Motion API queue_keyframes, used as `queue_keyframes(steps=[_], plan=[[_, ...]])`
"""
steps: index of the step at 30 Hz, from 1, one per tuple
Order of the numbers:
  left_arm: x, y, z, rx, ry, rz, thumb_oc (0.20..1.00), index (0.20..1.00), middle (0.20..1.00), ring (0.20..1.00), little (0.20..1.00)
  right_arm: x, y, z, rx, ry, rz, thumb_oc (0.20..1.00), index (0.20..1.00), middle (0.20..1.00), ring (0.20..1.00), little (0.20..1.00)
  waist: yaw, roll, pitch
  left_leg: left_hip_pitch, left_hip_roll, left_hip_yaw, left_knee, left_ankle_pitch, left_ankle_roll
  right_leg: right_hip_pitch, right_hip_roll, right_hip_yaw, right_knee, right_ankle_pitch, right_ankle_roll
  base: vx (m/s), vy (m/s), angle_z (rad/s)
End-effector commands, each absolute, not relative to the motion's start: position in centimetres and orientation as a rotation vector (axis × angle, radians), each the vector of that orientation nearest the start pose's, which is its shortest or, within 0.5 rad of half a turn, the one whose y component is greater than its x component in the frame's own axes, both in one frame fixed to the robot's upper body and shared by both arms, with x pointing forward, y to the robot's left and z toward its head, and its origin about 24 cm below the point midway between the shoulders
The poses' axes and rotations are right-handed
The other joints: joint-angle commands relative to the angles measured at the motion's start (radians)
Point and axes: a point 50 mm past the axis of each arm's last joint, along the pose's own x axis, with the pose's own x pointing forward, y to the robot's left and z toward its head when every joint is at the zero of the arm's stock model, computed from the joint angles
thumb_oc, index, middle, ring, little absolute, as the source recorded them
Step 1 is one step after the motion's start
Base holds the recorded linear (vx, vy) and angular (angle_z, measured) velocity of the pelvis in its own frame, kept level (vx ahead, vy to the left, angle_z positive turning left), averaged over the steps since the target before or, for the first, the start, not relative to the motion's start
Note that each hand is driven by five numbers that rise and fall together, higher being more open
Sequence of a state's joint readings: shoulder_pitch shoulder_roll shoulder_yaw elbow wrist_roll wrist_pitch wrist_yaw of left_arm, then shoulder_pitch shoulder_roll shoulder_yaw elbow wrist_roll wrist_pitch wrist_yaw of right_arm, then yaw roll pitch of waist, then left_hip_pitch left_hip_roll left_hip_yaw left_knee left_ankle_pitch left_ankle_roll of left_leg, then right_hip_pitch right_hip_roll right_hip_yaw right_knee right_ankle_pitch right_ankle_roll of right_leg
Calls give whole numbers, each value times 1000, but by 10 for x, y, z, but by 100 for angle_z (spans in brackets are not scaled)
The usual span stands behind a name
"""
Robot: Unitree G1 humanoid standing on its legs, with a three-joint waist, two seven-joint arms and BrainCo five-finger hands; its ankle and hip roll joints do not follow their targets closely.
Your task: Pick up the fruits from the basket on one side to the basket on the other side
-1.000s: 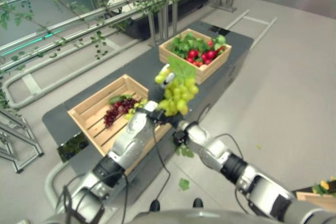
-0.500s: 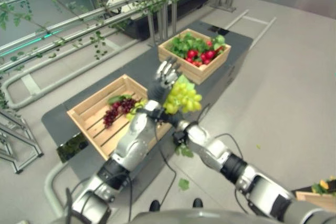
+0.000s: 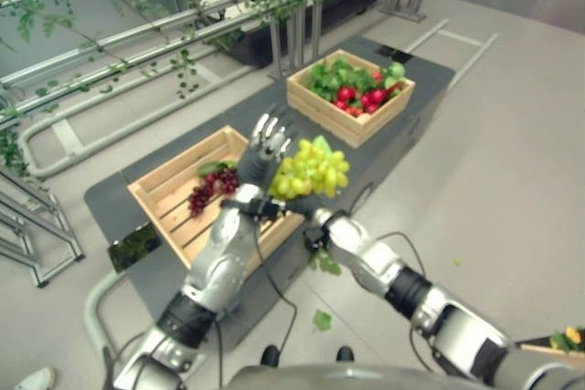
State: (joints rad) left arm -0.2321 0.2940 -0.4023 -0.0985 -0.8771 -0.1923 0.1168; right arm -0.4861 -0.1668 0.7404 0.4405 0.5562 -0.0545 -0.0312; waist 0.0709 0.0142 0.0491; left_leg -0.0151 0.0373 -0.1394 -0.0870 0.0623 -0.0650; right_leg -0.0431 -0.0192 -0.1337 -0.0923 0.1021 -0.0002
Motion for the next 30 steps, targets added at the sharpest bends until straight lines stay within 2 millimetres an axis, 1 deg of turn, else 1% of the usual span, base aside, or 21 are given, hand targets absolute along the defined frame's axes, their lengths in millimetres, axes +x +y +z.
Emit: queue_keyframes(steps=[1, 4, 6, 9, 10, 12, 13, 14, 15, 16, 17, 18, 19, 20, 22, 23, 24, 26, 27, 28, 30], plan=[[276, 124, 131, -563, -342, -289, 1000, 1000, 1000, 1000, 1000, 306, -5, 89, 153, -84, 633, 200, 200, 200, 200, 200, 13, -51, -11, 22, -52, 17, 3, -80, 47, 73, -15, 22, 5, -110, 78, 0, 0, 0], [275, 127, 131, -558, -347, -271, 1000, 1000, 1000, 1000, 1000, 307, -6, 89, 152, -83, 626, 200, 200, 200, 200, 200, 14, -50, -11, 22, -52, 17, 3, -80, 47, 73, -15, 22, 5, -110, 78, 0, 0, 0], [263, 153, 124, -530, -373, -154, 1000, 1000, 1000, 1000, 1000, 310, -22, 89, 138, -103, 574, 200, 200, 200, 200, 200, 21, -53, -10, 22, -52, 15, 3, -81, 47, 73, -16, 19, 5, -111, 78, 0, 0, 0], [255, 166, 119, -508, -382, -86, 1000, 1000, 1000, 1000, 1000, 312, -31, 91, 130, -123, 545, 200, 200, 200, 200, 200, 26, -55, -11, 23, -51, 14, 3, -82, 47, 73, -16, 17, 5, -111, 79, -1, 0, 2], [246, 183, 110, -485, -370, 4, 1000, 1000, 1000, 1000, 1000, 315, -47, 95, 117, -156, 492, 200, 200, 200, 200, 200, 35, -60, -8, 22, -52, 13, 4, -82, 47, 72, -17, 15, 5, -111, 79, -2, 1, 6], [246, 183, 110, -485, -369, 4, 1000, 1000, 1000, 1000, 1000, 314, -47, 95, 117, -155, 492, 200, 200, 200, 200, 200, 35, -60, -9, 22, -52, 13, 4, -82, 47, 72, -17, 15, 5, -111, 79, -1, 1, 3], [234, 208, 89, -351, -317, 149, 1000, 1000, 1000, 1000, 1000, 315, -73, 103, 102, -208, 419, 200, 200, 200, 200, 200, 44, -68, -8, 22, -52, 13, 5, -84, 47, 74, -19, 13, 5, -111, 81, 0, 13, 4], [230, 215, 72, -323, -247, 203, 1000, 1000, 1000, 1000, 1000, 314, -83, 105, 86, -225, 397, 200, 200, 200, 200, 200, 46, -71, -8, 22, -53, 12, 5, -85, 48, 74, -20, 11, 5, -111, 82, 1, 13, 4], [230, 215, 72, -323, -246, 203, 1000, 1000, 1000, 1000, 1000, 314, -84, 105, 86, -224, 397, 200, 200, 200, 200, 200, 46, -71, -9, 22, -53, 12, 6, -85, 48, 74, -20, 10, 5, -111, 82, -5, 5, 4], [226, 221, 59, -298, -192, 228, 1000, 1000, 1000, 1000, 1000, 313, -92, 107, 75, -238, 377, 200, 200, 200, 200, 200, 48, -73, -8, 21, -54, 12, 6, -86, 49, 74, -20, 9, 5, -110, 82, 0, 0, 0], [213, 235, 29, -191, -49, 291, 1000, 1000, 1000, 1000, 1000, 311, -111, 110, 63, -260, 327, 200, 200, 200, 200, 200, 51, -77, -8, 21, -55, 9, 7, -86, 51, 76, -22, 5, 5, -109, 84, 0, 0, 0], [212, 234, 29, -190, -48, 291, 1000, 1000, 1000, 1000, 1000, 310, -111, 110, 63, -259, 326, 200, 200, 200, 200, 200, 52, -77, -9, 21, -55, 9, 7, -86, 51, 76, -22, 5, 5, -109, 85, -7, 36, 5], [197, 241, -9, -152, 135, 332, 1000, 1000, 1000, 1000, 1000, 308, -123, 116, 55, -288, 300, 200, 200, 200, 200, 200, 53, -80, -7, 19, -58, 9, 8, -85, 53, 74, -25, 3, 5, -106, 88, -9, 20, 4], [197, 240, -10, -152, 135, 331, 1000, 1000, 1000, 1000, 1000, 308, -124, 116, 55, -288, 300, 200, 200, 200, 200, 200, 54, -80, -7, 19, -58, 9, 8, -86, 53, 75, -24, 3, 5, -106, 88, -21, 31, 3], [181, 246, -50, 13, 353, 321, 1000, 1000, 1000, 1000, 1000, 302, -138, 118, 40, -306, 265, 200, 200, 200, 200, 200, 50, -82, -4, 16, -59, 11, 10, -85, 55, 72, -27, 3, 6, -103, 92, -11, 22, 0], [174, 250, -60, 76, 414, 322, 1000, 1000, 1000, 1000, 1000, 299, -143, 118, 37, -316, 257, 200, 200, 200, 200, 200, 47, -83, -3, 16, -60, 12, 10, -85, 56, 72, -28, 3, 6, -102, 93, -36, 71, -1], [144, 254, -105, 177, 684, 334, 1000, 1000, 1000, 1000, 1000, 292, -151, 123, 18, -343, 244, 200, 200, 200, 200, 200, 35, -85, -3, 14, -62, 18, 11, -84, 59, 67, -29, 6, 9, -98, 98, -28, 53, -1], [145, 253, -105, 177, 682, 332, 1000, 1000, 1000, 1000, 1000, 292, -152, 123, 17, -344, 242, 200, 200, 200, 200, 200, 37, -84, -2, 15, -62, 18, 11, -85, 59, 67, -29, 6, 10, -98, 98, -18, 56, -1], [98, 253, -146, 286, 1021, 337, 1000, 1000, 1000, 1000, 1000, 280, -158, 121, 10, -354, 228, 200, 200, 200, 200, 200, 13, -88, -1, 16, -66, 31, 12, -85, 62, 60, -31, 18, 15, -93, 101, -14, 72, -6], [98, 253, -146, 286, 1021, 336, 1000, 1000, 1000, 1000, 1000, 280, -159, 121, 9, -354, 228, 200, 200, 200, 200, 200, 14, -88, -1, 16, -66, 32, 12, -85, 63, 60, -31, 18, 15, -93, 101, -22, 97, -6], [62, 255, -159, 303, 1216, 365, 1000, 1000, 1000, 1000, 1000, 270, -168, 119, 2, -353, 204, 200, 200, 200, 200, 200, -1, -92, -3, 18, -68, 44, 11, -88, 65, 54, -33, 28, 20, -89, 105, -14, 70, -13]])
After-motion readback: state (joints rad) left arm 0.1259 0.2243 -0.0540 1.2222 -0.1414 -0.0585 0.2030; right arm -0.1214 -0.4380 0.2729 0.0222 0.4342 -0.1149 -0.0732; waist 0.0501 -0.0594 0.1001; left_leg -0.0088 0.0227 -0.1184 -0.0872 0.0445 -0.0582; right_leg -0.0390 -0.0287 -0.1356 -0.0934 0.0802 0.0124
